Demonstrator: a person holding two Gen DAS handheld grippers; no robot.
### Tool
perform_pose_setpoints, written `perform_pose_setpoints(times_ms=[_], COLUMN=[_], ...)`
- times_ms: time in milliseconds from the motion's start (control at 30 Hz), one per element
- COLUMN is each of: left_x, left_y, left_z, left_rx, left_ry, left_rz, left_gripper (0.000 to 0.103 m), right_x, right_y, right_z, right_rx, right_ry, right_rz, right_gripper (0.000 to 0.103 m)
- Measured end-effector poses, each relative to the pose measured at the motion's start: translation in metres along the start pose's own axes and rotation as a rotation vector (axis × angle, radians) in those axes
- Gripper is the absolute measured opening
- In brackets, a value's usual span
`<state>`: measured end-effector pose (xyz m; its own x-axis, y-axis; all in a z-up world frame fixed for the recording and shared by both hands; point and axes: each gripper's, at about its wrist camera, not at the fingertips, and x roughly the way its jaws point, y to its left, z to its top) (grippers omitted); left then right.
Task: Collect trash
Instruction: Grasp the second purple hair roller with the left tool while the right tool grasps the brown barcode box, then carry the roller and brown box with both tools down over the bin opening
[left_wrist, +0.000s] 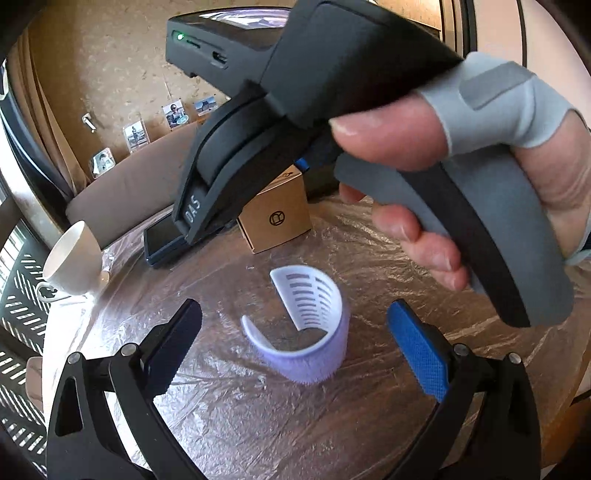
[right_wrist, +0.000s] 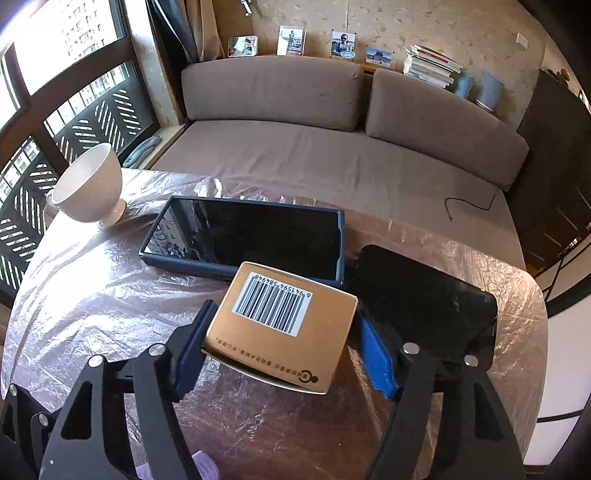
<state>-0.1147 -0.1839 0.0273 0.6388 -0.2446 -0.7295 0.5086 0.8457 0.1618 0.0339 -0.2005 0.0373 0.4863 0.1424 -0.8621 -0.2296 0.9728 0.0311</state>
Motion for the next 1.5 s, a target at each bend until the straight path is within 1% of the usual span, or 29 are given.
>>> perform_pose_setpoints(times_ms=[67,200,233,267,300,367,533,767,1000,1233,1500], left_x=[0.001,0.005,0.006,0.007,0.009,0.011,0.01,0.002,-0.004,-0.008,-0.009], left_y=[-0.001,-0.001,0.0,0.001,0.002,0.004,0.009,0.017,0.02,0.026,0.039], left_z=[0.001,0.0,-0.001,-0.001,-0.002,-0.004,-0.007,-0.012,-0.016,-0.016,-0.021], left_rx=[0.006,0.008,0.003,-0.002,-0.01,-0.026,-0.04,-0.07,-0.093,-0.105,-0.161], left_ry=[0.0,0.02,0.026,0.032,0.041,0.056,0.059,0.051,0.048,0.045,0.056], left_rz=[-0.004,-0.033,-0.043,-0.051,-0.064,-0.083,-0.111,-0.111,-0.116,-0.119,-0.141], left_gripper=[0.097,0.079,0.071,0.067,0.057,0.044,0.042,0.042,0.042,0.042,0.042], right_x=[0.0,-0.001,-0.001,-0.002,-0.002,-0.003,-0.011,-0.026,-0.038,-0.054,-0.078], right_y=[-0.001,-0.005,-0.006,-0.006,-0.007,-0.007,-0.009,-0.008,-0.014,-0.019,-0.026], right_z=[0.001,0.002,0.002,0.002,0.002,0.001,0.002,0.003,0.001,-0.015,-0.04], right_rx=[0.002,0.008,0.009,0.011,0.012,0.017,0.023,0.013,0.034,0.044,0.072], right_ry=[-0.001,0.002,0.0,-0.002,-0.002,-0.006,-0.025,-0.068,-0.084,-0.098,-0.113], right_rz=[0.006,0.02,0.021,0.022,0.023,0.025,0.023,-0.009,-0.006,0.001,0.021], right_gripper=[0.07,0.07,0.069,0.069,0.069,0.069,0.069,0.069,0.069,0.069,0.069])
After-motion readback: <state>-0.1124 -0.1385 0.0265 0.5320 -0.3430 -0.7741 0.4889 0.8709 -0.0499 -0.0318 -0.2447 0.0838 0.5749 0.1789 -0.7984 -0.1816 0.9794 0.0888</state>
